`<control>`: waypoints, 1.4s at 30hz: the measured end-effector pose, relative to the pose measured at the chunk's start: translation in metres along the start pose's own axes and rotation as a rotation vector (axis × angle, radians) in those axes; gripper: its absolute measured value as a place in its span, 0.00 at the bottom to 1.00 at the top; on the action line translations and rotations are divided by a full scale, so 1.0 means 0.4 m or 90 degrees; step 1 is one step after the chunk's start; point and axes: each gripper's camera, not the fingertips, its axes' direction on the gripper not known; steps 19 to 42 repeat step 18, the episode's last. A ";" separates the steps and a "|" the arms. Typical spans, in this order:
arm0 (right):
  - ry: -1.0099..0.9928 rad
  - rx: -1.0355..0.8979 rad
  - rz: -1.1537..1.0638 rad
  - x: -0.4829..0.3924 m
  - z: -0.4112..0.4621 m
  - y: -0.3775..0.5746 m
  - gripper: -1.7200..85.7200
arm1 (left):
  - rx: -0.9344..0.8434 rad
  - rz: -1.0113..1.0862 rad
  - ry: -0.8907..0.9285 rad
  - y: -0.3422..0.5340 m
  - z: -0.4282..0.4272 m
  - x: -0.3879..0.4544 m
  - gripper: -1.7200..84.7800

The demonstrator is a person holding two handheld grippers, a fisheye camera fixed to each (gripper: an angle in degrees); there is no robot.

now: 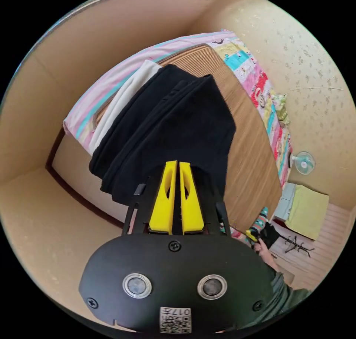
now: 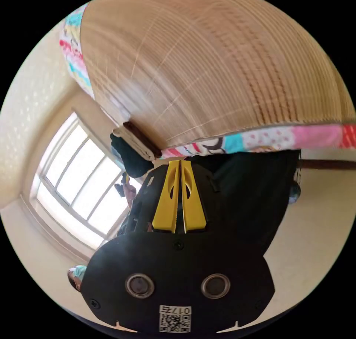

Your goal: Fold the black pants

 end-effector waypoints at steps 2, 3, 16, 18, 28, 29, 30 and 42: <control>-0.039 0.103 0.047 0.109 -0.131 0.116 0.02 | 0.006 -0.022 -0.011 0.033 0.068 -0.038 0.02; -0.063 0.159 0.075 0.172 -0.195 0.195 0.02 | 0.004 -0.036 -0.002 0.041 0.076 -0.051 0.01; -0.294 0.409 0.218 0.519 -0.090 0.708 0.02 | 0.298 -0.070 0.337 0.374 0.066 0.065 0.01; -0.331 0.432 0.242 0.545 -0.068 0.738 0.02 | 0.314 0.011 0.273 0.404 0.056 0.153 0.01; -0.331 0.432 0.242 0.545 -0.068 0.738 0.02 | 0.314 0.011 0.273 0.404 0.056 0.153 0.01; -0.331 0.432 0.242 0.545 -0.068 0.738 0.02 | 0.314 0.011 0.273 0.404 0.056 0.153 0.01; -0.331 0.432 0.242 0.545 -0.068 0.738 0.02 | 0.314 0.011 0.273 0.404 0.056 0.153 0.01; -0.331 0.432 0.242 0.545 -0.068 0.738 0.02 | 0.314 0.011 0.273 0.404 0.056 0.153 0.01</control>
